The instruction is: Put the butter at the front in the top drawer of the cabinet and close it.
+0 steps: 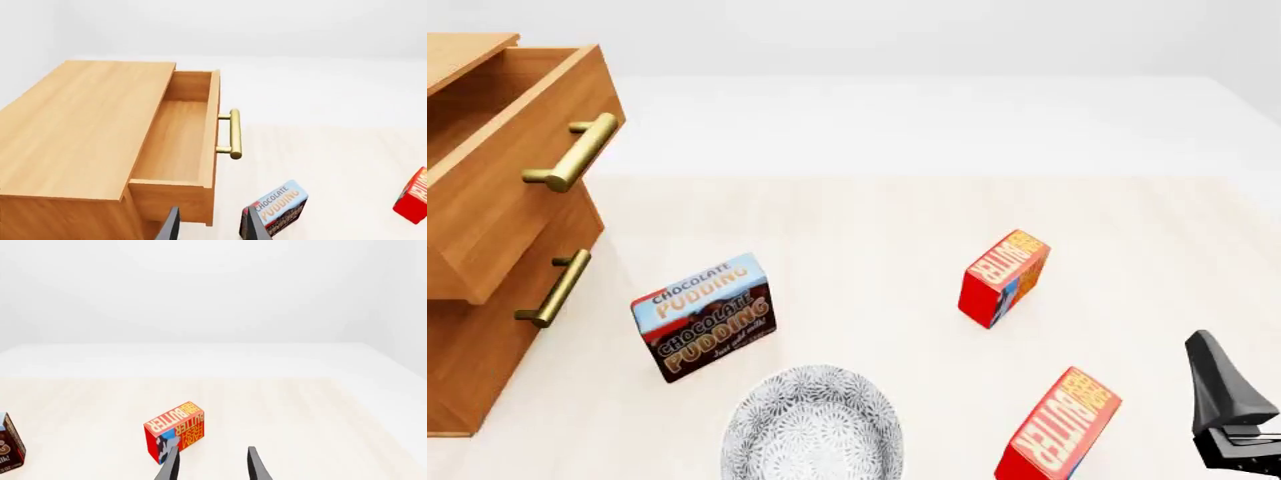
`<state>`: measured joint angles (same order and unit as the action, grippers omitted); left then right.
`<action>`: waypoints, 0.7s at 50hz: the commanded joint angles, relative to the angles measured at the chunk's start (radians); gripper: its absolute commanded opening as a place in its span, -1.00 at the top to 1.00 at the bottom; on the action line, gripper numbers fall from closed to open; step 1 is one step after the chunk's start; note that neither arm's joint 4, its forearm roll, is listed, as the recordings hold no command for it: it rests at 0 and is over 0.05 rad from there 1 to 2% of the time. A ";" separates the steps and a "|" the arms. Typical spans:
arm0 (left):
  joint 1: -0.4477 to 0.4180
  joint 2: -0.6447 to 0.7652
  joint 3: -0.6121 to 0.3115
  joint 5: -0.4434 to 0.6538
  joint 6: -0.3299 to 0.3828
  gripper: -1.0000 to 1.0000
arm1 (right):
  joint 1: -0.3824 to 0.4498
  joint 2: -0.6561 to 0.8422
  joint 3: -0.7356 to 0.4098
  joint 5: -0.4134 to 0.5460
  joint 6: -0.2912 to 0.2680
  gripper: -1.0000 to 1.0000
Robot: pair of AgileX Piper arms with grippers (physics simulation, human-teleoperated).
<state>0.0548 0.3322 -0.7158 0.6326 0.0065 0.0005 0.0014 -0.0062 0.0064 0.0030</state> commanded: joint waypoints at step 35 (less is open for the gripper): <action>-0.017 0.588 -0.512 0.317 -0.035 -1.00 | 0.000 0.001 0.001 -0.002 0.000 -1.00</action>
<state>0.0449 0.7873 -1.1571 0.9077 -0.0327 0.0005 0.0014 -0.0062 0.0064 0.0031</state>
